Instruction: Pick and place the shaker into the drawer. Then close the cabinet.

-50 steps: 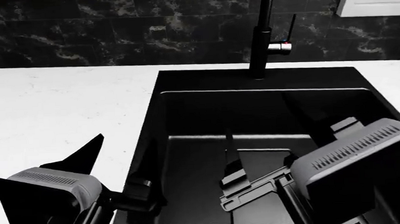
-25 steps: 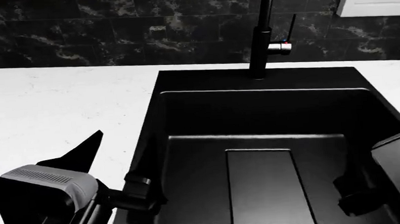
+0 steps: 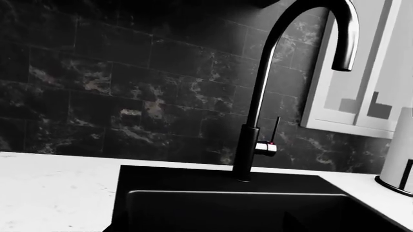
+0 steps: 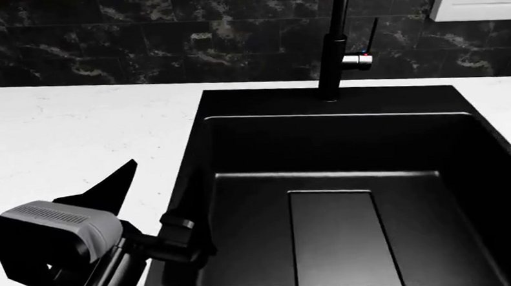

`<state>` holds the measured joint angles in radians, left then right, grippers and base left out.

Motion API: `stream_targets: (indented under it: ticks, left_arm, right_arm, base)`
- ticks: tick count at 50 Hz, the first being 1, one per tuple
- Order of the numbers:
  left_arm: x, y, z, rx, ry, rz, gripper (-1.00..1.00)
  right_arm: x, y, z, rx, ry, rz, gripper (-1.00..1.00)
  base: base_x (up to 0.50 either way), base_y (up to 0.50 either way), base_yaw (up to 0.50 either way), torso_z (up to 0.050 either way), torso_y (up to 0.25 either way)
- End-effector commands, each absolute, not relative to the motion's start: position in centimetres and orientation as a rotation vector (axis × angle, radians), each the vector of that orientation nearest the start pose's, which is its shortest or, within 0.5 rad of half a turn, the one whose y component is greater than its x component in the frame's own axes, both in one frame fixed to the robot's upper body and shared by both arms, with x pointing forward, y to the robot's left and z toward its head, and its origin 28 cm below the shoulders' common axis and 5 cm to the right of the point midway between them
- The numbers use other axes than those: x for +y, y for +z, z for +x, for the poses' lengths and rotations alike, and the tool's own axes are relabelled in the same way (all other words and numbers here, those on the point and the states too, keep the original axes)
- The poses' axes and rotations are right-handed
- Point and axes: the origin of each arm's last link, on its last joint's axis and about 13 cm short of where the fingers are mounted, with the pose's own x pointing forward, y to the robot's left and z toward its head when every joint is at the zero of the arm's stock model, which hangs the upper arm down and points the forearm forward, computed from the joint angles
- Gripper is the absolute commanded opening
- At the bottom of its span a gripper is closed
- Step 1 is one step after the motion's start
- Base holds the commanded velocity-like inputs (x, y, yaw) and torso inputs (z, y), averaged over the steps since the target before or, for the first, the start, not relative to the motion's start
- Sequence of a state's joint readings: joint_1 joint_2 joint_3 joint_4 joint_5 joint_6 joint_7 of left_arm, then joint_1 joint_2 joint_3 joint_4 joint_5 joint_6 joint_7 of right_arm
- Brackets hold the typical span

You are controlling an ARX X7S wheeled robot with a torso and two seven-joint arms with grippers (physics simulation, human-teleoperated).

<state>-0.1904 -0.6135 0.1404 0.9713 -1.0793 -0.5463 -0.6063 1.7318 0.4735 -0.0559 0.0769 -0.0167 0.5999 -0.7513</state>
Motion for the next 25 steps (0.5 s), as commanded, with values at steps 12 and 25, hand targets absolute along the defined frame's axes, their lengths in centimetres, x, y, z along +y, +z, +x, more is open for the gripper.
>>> stream_targets:
  ticks: [12,25]
  left_arm:
    - [20.7,18.6,16.1,-0.15,-0.303,-0.273,1.0]
    - [22.2,18.7,16.1,-0.152,-0.19,-0.256,1.0]
  right_arm:
    - [-7.9,63.3,22.8,-0.565,0.234,-1.125,1.0]
    - [-12.2,59.4,29.7,-0.293,0.28,-0.826,1.0]
  base:
    - [0.0,0.0,0.02,0.006,0.0]
    - [0.02,0.01,0.03,0.005,0.0]
